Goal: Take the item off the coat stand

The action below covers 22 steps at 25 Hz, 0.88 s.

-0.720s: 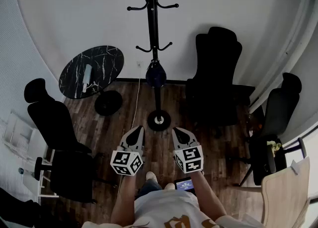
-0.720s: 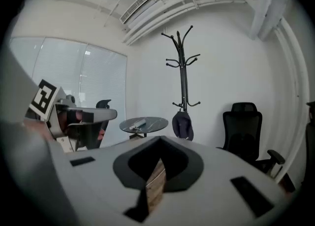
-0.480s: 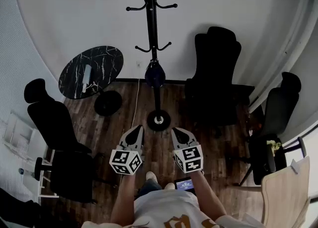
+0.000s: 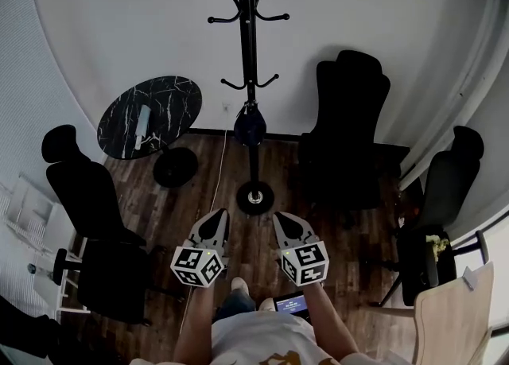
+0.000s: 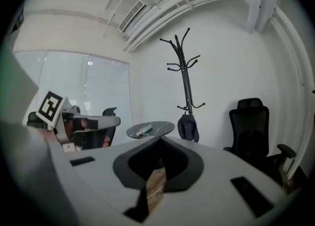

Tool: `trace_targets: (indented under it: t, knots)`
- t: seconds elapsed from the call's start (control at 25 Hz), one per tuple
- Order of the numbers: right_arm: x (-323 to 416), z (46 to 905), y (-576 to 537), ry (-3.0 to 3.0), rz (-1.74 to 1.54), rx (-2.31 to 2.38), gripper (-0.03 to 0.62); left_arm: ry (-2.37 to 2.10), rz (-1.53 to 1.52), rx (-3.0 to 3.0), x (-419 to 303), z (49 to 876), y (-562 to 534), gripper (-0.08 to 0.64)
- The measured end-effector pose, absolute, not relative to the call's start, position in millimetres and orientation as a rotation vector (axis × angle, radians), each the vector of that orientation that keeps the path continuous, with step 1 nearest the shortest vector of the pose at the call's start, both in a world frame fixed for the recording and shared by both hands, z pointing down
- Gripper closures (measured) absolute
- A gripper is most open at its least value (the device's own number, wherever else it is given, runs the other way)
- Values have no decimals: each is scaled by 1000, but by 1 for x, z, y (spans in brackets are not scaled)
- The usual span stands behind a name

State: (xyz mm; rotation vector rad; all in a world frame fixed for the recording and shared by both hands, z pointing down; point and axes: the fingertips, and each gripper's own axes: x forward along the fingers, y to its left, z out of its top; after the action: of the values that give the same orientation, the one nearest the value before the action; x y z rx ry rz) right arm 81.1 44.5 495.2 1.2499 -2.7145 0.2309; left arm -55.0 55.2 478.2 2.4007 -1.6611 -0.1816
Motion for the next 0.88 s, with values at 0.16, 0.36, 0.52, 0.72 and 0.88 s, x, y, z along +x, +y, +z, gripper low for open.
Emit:
trace_targets:
  t: [0.16, 0.36, 0.52, 0.72, 0.88]
  knots:
    - [76, 501, 40, -2718, 261, 1224, 581, -1660, -202, 2371, -60, 481, 52, 540]
    - [67, 506, 21, -2725, 281, 1200, 581, -1668, -226, 2341, -71, 485, 37, 540]
    - [61, 507, -1, -2719, 220, 1199, 581, -1686, -169, 2363, -74, 490, 9, 540]
    - [62, 510, -53, -2683, 215, 1200, 581, -1666, -160, 2381, -73, 494, -46, 540]
    - [60, 507, -98, -2664, 212, 1228, 581, -1643, -144, 2401, -76, 497, -94, 540]
